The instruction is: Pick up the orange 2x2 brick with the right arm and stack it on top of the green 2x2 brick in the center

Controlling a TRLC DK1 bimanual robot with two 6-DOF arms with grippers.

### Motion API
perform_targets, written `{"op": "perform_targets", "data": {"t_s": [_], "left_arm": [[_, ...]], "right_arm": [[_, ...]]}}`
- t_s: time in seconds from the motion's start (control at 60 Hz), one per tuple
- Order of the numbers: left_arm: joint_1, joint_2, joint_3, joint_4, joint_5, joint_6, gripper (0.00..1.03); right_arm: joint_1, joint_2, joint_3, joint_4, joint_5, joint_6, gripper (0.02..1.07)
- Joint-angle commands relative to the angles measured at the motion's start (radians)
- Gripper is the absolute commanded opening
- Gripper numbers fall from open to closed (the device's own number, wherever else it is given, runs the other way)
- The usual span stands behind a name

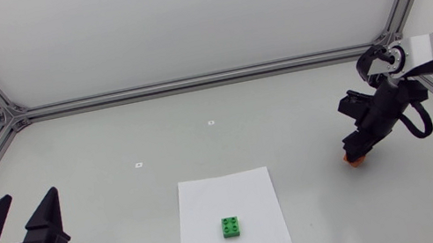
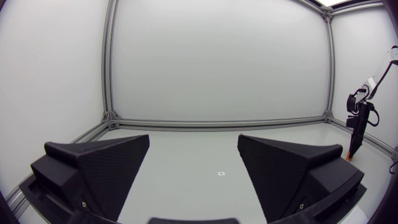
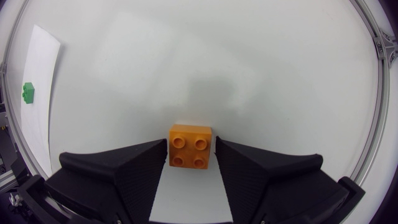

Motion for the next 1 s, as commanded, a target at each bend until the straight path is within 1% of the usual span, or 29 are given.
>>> {"op": "perform_targets", "data": {"t_s": [0.0, 0.317, 0.383, 0.517, 0.633, 0.883, 0.917, 0.983], "left_arm": [[0.003, -0.008, -0.041, -0.015, 0.004, 0.013, 0.99], [0.003, -0.008, -0.041, -0.015, 0.004, 0.013, 0.99], [0.003, -0.008, -0.041, -0.015, 0.004, 0.013, 0.99], [0.003, -0.008, -0.041, -0.015, 0.004, 0.013, 0.99], [0.003, -0.008, -0.041, -0.015, 0.004, 0.013, 0.99], [0.003, -0.008, -0.041, -0.015, 0.004, 0.013, 0.99], [0.003, -0.008, -0.041, -0.013, 0.004, 0.013, 0.99], [0.003, -0.008, -0.041, -0.015, 0.004, 0.013, 0.99]], "right_arm": [[-0.007, 0.028, 0.008, 0.0, 0.005, -0.022, 0.57], [-0.007, 0.033, 0.008, 0.002, 0.012, -0.029, 0.55], [-0.007, 0.036, 0.011, 0.002, 0.011, -0.03, 0.51], [-0.007, 0.039, 0.011, 0.002, 0.011, -0.03, 0.51], [-0.003, 0.037, 0.005, 0.007, 0.006, -0.035, 0.45], [-0.003, -0.015, -0.002, -0.009, 0.006, -0.039, 0.44], [-0.003, -0.027, 0.0, -0.015, 0.003, -0.041, 0.41], [0.0, -0.05, 0.0, -0.033, 0.002, -0.042, 0.4]]}}
